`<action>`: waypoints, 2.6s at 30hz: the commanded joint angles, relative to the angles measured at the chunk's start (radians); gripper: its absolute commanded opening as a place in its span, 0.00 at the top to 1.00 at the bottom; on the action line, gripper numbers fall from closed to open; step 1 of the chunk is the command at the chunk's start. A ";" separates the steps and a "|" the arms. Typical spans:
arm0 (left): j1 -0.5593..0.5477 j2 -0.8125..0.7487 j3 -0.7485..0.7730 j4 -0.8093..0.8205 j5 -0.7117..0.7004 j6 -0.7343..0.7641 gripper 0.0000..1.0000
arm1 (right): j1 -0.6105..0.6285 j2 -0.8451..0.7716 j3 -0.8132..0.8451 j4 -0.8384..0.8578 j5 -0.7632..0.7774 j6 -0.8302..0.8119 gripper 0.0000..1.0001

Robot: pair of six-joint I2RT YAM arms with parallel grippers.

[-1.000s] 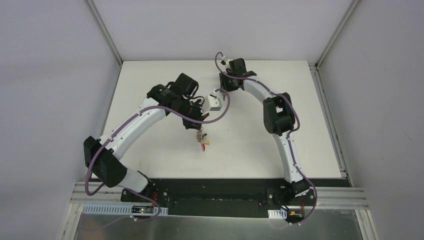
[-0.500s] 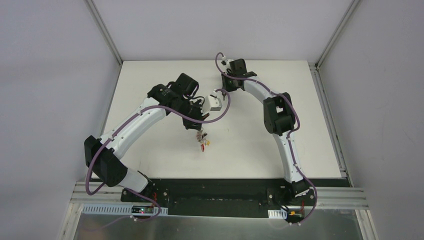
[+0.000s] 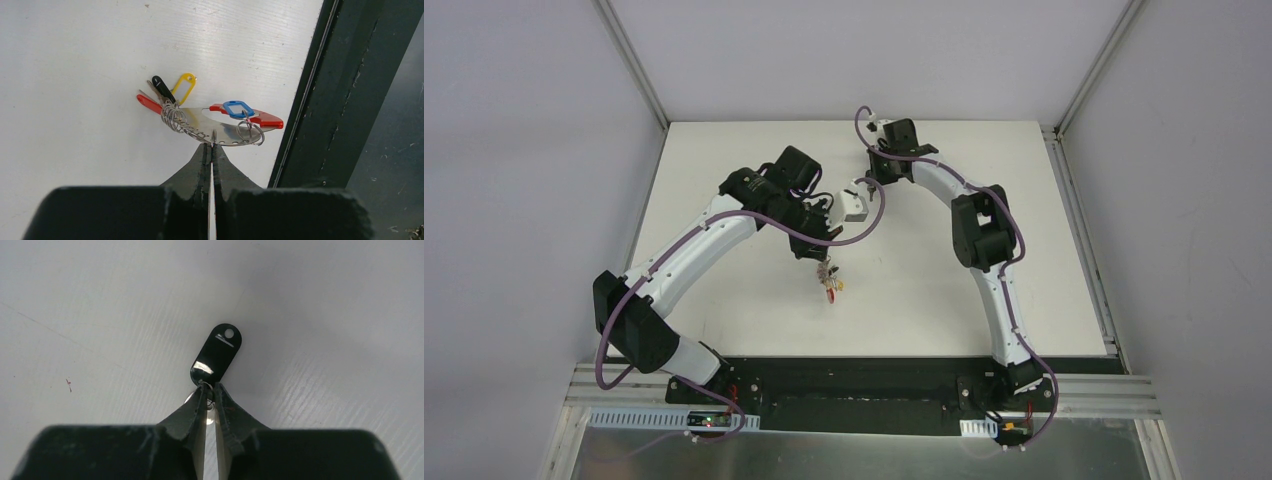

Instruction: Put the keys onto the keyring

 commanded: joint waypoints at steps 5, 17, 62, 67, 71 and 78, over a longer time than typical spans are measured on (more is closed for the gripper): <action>-0.010 0.001 0.040 -0.012 0.024 0.014 1.00 | -0.004 -0.118 -0.051 -0.045 -0.006 -0.002 0.92; -0.004 0.030 0.071 -0.008 0.015 -0.006 1.00 | -0.051 -0.279 -0.218 0.015 -0.129 -0.008 1.00; 0.009 0.172 0.265 0.132 0.197 -0.285 1.00 | -0.055 -0.928 -0.786 0.153 -1.110 0.083 1.00; 0.008 0.165 0.241 0.153 0.216 -0.300 1.00 | -0.043 -0.922 -0.781 0.165 -1.089 0.096 1.00; 0.008 0.167 0.235 0.154 0.220 -0.303 1.00 | -0.036 -0.918 -0.774 0.166 -1.075 0.103 1.00; 0.006 0.164 0.230 0.156 0.224 -0.306 1.00 | -0.022 -0.902 -0.761 0.167 -1.022 0.124 1.00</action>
